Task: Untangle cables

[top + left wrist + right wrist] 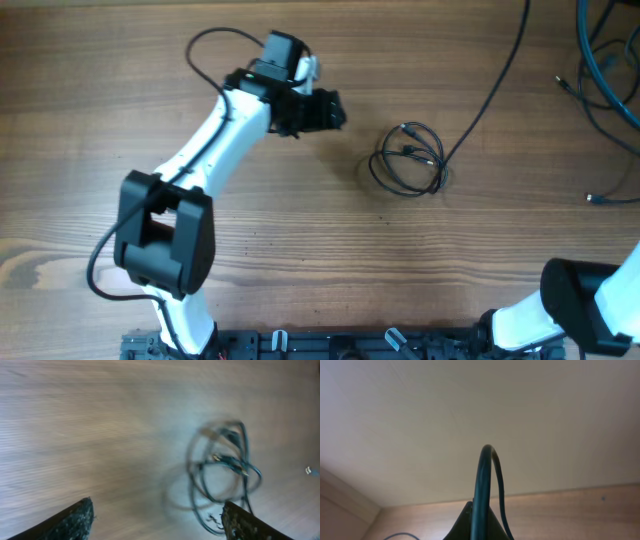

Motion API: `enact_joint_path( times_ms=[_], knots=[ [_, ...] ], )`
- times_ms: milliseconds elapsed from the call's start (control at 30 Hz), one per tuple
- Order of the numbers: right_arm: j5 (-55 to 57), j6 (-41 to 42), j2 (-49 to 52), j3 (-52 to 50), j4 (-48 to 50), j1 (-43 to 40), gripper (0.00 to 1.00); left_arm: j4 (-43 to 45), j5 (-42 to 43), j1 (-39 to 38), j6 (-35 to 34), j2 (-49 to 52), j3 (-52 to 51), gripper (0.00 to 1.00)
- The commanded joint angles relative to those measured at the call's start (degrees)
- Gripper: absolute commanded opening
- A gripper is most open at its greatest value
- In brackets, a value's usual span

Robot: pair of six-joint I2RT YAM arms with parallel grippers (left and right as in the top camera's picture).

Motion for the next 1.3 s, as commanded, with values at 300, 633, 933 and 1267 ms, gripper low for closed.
enact_joint_path(
  times_ms=[300, 633, 933, 1267],
  knots=[
    [0.9, -3.5, 1.0, 0.2, -1.8, 0.0, 0.04, -3.8, -3.8, -11.5, -24.8, 1.2, -5.0, 0.58],
    [0.9, -4.2, 1.0, 0.2, -3.1, 0.0, 0.04, 14.4, -8.2, -15.3, -30.9, 4.3, -10.7, 0.47],
    [1.5, -4.7, 1.0, 0.2, -3.3, 0.0, 0.04, 16.3, -13.2, -16.2, -31.7, 7.8, -10.6, 0.04],
    [5.6, -5.6, 2.3, 0.2, -4.7, 0.0, 0.04, 8.7, -18.4, 0.4, -19.9, -9.0, -10.6, 0.04]
  ],
)
